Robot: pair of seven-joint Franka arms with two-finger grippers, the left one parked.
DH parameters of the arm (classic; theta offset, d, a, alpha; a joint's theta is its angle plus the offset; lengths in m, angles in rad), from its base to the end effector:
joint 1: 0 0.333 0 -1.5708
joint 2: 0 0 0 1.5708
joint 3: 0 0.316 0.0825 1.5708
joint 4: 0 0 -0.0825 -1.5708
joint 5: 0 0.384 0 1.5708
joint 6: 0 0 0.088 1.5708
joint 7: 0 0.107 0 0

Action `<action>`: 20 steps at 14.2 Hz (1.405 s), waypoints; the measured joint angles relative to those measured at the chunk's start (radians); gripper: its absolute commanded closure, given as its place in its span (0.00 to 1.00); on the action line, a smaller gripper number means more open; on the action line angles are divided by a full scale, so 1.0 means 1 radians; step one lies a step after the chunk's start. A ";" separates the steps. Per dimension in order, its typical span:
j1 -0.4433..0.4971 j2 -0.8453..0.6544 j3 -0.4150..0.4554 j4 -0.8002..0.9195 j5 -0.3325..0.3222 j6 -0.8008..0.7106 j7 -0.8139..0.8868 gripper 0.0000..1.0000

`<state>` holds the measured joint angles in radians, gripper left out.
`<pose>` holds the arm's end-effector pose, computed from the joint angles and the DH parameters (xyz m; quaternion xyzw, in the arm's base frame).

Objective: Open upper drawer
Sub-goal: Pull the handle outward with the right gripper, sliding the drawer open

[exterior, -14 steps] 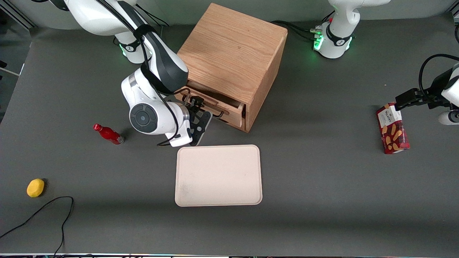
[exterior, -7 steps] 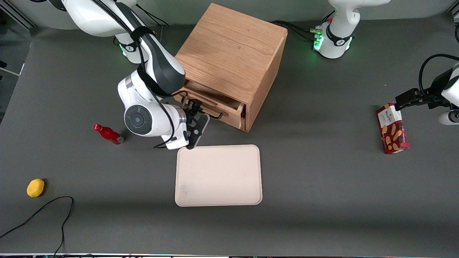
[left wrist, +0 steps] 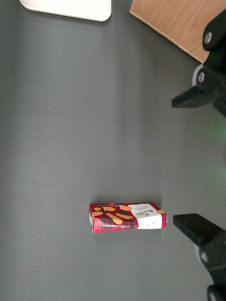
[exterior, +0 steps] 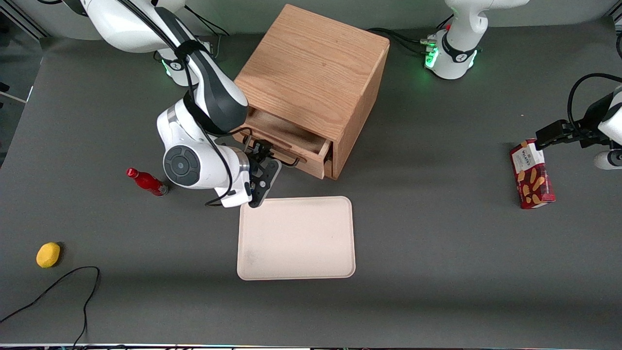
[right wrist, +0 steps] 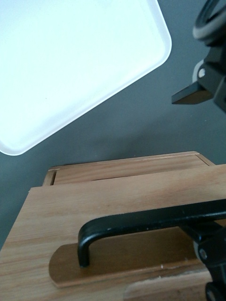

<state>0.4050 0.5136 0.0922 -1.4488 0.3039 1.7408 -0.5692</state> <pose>0.5875 0.3381 0.3799 -0.8658 -0.4586 0.1022 0.1721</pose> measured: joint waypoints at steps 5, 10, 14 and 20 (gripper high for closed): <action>-0.019 0.022 -0.001 0.027 -0.001 0.004 -0.014 0.00; -0.043 0.063 -0.001 0.070 -0.004 0.008 -0.018 0.00; -0.054 0.077 -0.002 0.095 -0.004 0.008 -0.030 0.00; -0.080 0.079 -0.002 0.120 -0.004 0.008 -0.034 0.00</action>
<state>0.3255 0.5928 0.0898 -1.3292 0.2997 1.7486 -0.6035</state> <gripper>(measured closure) 0.000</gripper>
